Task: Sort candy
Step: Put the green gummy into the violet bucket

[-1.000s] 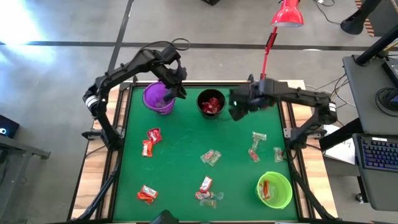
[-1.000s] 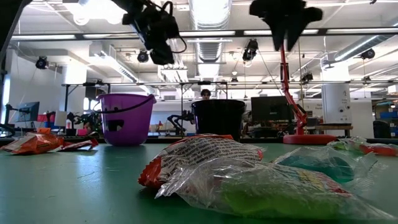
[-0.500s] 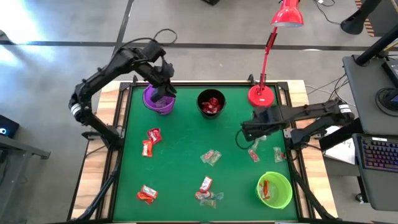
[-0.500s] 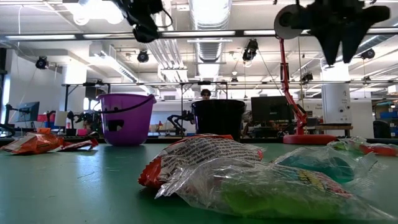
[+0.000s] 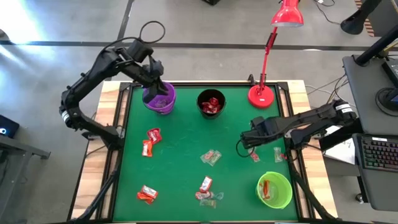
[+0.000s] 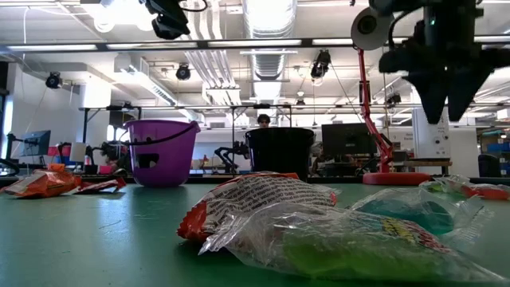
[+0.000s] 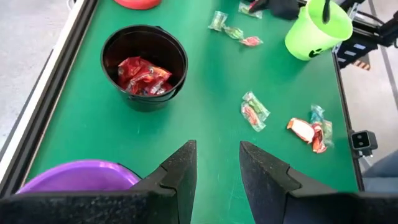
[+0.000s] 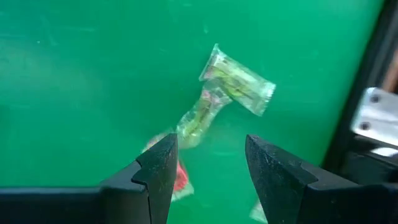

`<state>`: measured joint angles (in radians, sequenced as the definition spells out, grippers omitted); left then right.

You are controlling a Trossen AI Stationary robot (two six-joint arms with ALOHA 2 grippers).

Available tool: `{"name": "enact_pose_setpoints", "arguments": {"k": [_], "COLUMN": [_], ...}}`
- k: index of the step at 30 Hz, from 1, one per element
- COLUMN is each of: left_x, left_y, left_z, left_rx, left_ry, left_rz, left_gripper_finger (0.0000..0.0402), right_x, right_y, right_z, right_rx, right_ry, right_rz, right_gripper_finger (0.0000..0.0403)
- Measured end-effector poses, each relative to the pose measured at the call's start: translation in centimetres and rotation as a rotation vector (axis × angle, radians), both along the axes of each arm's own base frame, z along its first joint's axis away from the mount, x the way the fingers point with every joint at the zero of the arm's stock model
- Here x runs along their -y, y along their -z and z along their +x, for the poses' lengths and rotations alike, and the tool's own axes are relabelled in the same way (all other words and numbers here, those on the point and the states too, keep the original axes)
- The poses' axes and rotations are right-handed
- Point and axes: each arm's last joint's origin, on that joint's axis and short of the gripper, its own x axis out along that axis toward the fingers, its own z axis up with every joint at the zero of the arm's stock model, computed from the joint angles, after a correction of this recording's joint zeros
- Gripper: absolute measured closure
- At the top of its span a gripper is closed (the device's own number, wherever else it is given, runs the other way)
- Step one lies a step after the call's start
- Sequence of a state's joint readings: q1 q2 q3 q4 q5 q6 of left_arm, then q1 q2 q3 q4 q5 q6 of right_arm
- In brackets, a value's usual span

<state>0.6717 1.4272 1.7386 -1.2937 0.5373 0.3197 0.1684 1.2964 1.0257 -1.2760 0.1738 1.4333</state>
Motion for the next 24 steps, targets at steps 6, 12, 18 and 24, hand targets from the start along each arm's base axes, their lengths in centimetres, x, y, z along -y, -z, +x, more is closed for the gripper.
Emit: {"name": "enact_pose_setpoints", "arguments": {"k": [6, 12, 18, 24], "left_x": [1.1, 1.8, 1.8, 1.4], "left_y": [-0.7, -1.1, 0.1, 4.3], "left_z": [-0.9, -1.7, -1.8, -1.6], "left_rx": [0.005, 0.001, -0.043, -0.175], "left_ry": [0.001, 0.003, 0.002, -0.026], "left_rz": [-0.001, -0.002, -0.013, 0.03], "left_gripper_finger": [0.0299, 0.0299, 0.0299, 0.0299], "right_x": [0.0, 0.0, -0.1, -0.1], "right_y": [2.1, 2.8, 2.8, 2.9], "right_z": [-0.2, -0.2, 0.0, 0.1], "right_rx": [0.021, 0.052, 0.082, 0.087], "right_ry": [0.082, 0.145, 0.192, 0.237], "right_rz": [-0.001, 0.025, 0.029, 0.044], "right_gripper_finger": [0.022, 0.022, 0.022, 0.022]}}
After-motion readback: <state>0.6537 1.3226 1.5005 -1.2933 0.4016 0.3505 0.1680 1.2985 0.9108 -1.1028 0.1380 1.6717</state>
